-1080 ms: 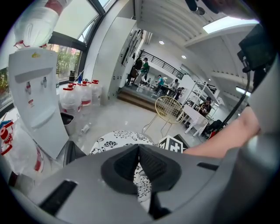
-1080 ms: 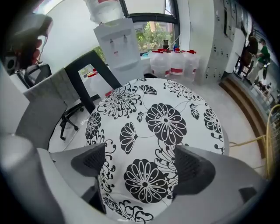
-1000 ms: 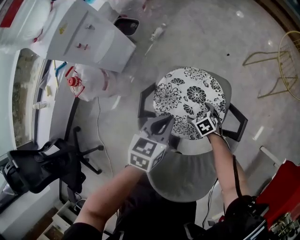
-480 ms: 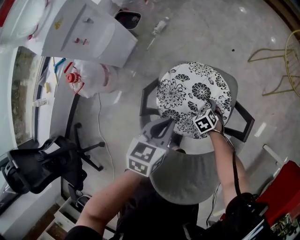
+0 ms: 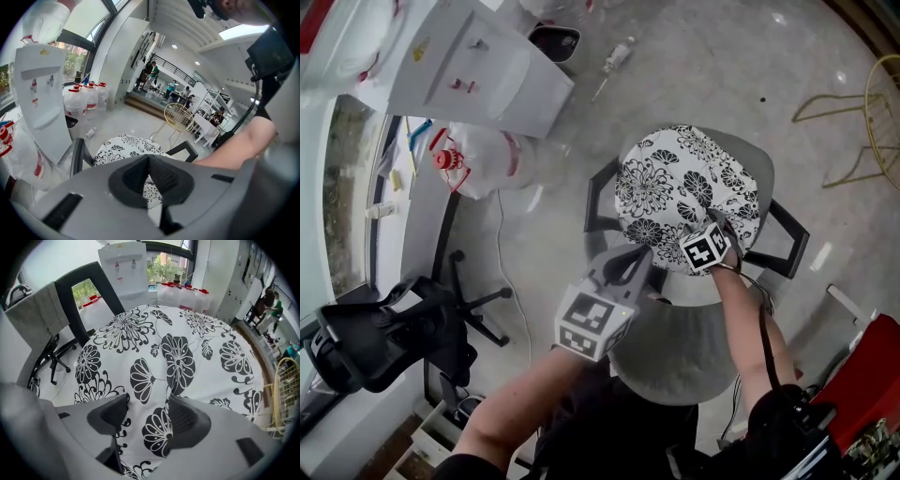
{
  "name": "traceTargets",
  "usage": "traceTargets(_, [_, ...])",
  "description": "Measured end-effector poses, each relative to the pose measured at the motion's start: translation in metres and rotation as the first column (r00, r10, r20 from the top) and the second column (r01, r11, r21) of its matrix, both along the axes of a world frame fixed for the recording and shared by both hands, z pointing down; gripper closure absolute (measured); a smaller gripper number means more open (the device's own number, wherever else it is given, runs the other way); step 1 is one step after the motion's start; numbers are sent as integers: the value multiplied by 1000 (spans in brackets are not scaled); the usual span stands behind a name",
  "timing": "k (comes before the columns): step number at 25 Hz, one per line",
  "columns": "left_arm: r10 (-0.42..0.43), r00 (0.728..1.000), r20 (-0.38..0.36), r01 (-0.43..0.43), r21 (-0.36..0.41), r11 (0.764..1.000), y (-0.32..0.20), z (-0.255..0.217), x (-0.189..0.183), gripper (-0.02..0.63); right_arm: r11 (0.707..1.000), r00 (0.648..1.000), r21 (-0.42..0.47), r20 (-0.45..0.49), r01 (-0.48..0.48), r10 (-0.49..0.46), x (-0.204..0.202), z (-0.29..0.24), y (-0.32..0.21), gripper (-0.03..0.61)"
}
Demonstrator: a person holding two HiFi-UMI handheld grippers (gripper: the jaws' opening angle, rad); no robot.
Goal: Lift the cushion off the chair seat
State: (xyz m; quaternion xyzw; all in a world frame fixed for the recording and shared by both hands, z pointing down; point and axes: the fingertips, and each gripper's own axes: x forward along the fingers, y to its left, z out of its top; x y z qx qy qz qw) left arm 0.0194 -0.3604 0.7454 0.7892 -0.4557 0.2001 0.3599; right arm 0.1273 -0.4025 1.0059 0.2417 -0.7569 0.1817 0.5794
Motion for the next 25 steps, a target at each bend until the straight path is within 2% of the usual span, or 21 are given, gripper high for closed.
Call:
traceTargets(4, [16,1000,0,-16,7,1000,9,-6,0,607,1000,1000,3,-3,-22,22,-5,0,12,381])
traceTargets(7, [16,1000,0,-16,18,1000,12,-10,-5,607,999,999,-6,-9,-38,38,-5,2,11,404])
traceTargets(11, [-3,1000,4,3,13,1000,15,-12,-11,607,997,998,-37,-1,-63,63,-10,1,12,529])
traceTargets(12, [-3,1000,3,3,12,1000,17,-12,-11,607,997,997,-35,0,-72,72,-10,1,13,540])
traceTargets(16, [4,1000,-1,-4,24,1000,23,-17,-15,607,993,994,-30,5,-111,112,-10,-1,14,549])
traceTargets(21, [-28,1000,-5,28,33,999,27,-27,-26,606,992,992,-17,15,-125,125,-10,-16,12,552])
traceTargets(25, [-32,999,-11,33,67,997,27,-43,-30,607,988,987,-2,55,-153,153,-15,-38,14,552])
